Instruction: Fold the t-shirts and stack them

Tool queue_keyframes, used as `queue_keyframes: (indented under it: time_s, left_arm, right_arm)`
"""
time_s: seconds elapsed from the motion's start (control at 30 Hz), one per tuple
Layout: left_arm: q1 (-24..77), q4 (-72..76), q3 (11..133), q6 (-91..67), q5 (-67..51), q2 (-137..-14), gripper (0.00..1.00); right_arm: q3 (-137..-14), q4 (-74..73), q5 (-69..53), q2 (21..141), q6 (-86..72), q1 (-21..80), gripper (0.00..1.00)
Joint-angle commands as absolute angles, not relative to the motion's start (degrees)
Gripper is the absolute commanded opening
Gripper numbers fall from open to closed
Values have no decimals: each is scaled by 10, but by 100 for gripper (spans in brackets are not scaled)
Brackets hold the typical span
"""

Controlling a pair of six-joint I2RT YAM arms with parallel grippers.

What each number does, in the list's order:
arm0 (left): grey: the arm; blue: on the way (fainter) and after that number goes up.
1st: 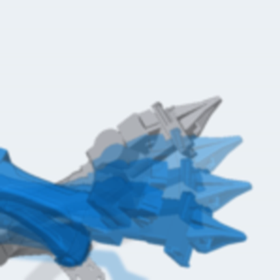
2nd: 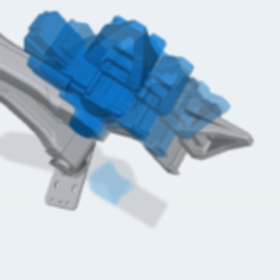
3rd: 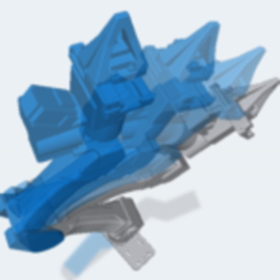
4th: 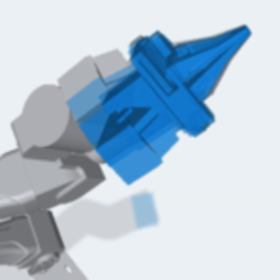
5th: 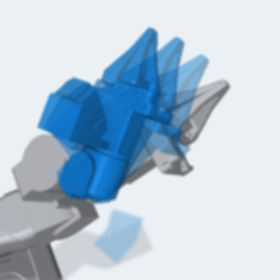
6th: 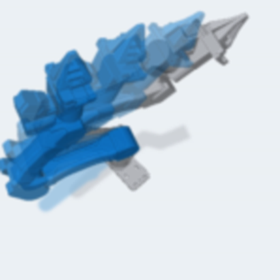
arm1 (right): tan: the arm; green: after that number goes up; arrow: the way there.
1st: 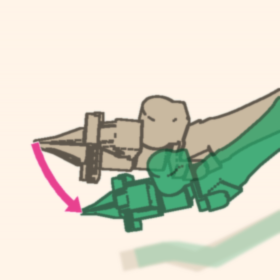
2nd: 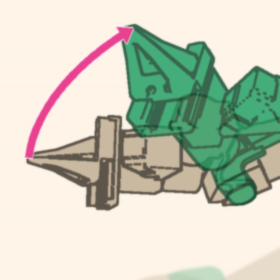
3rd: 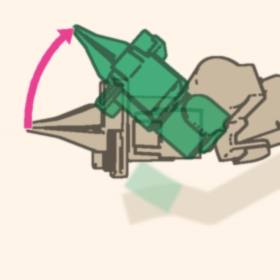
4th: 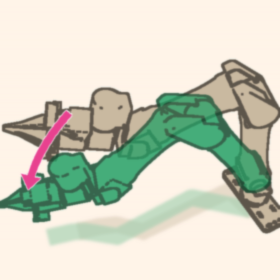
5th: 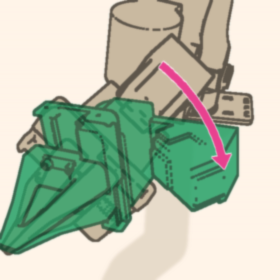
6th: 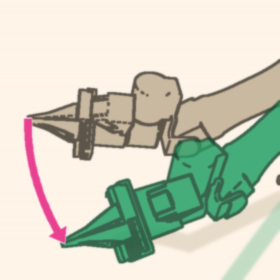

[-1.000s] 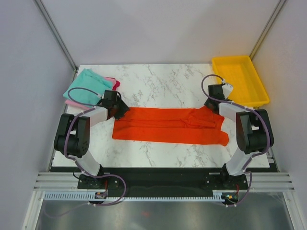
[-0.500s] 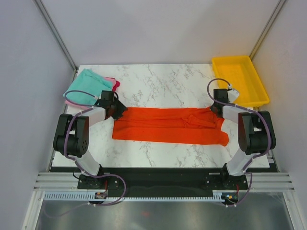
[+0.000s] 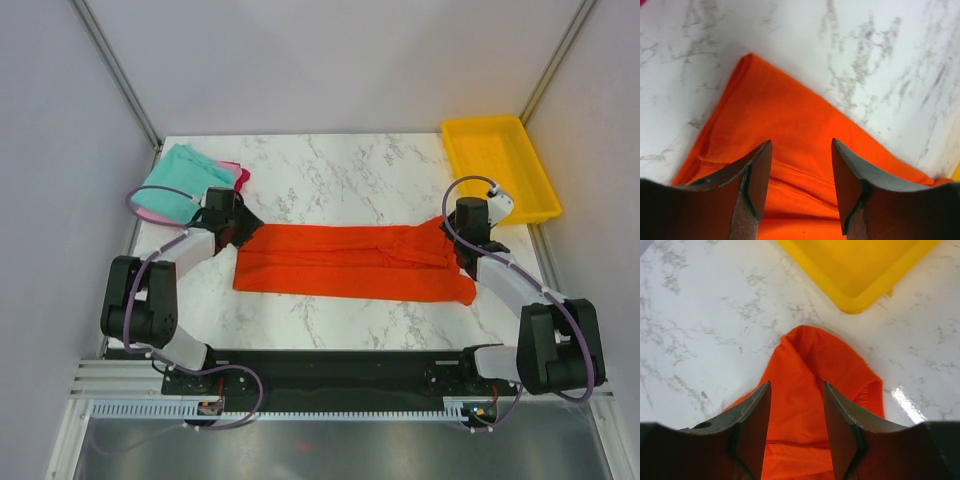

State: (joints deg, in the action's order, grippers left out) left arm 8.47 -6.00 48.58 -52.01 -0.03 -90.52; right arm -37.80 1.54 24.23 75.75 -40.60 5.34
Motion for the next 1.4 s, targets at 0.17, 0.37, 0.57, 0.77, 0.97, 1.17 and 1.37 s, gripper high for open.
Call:
queue_keyframes:
  time_s: [0.17,0.37,0.57,0.77,0.97,1.17,1.37]
  left_arm:
    - [189,-13,499,-411,24,-809,68]
    - [200,-17,548,-396,-55,-888,65]
    - [201,-66,597,-396,-69,-962,61]
    - [201,-74,600,-396,-62,-960,60]
    - [201,-79,600,-394,-59,-955,60]
    - [201,-83,602,-391,-60,-948,60]
    - [201,-83,605,-393,-71,-950,60]
  right_arm:
    - [-352,68,113,764,-388,76,56]
    - [-399,89,58,855,-364,105,54]
    - [-430,77,33,899,-341,135,55]
    - [-428,76,10,892,-314,156,50]
    - [-425,66,1,882,-308,163,30]
    - [-396,58,-51,830,-313,170,4]
    - [-358,49,-94,789,-311,175,0]
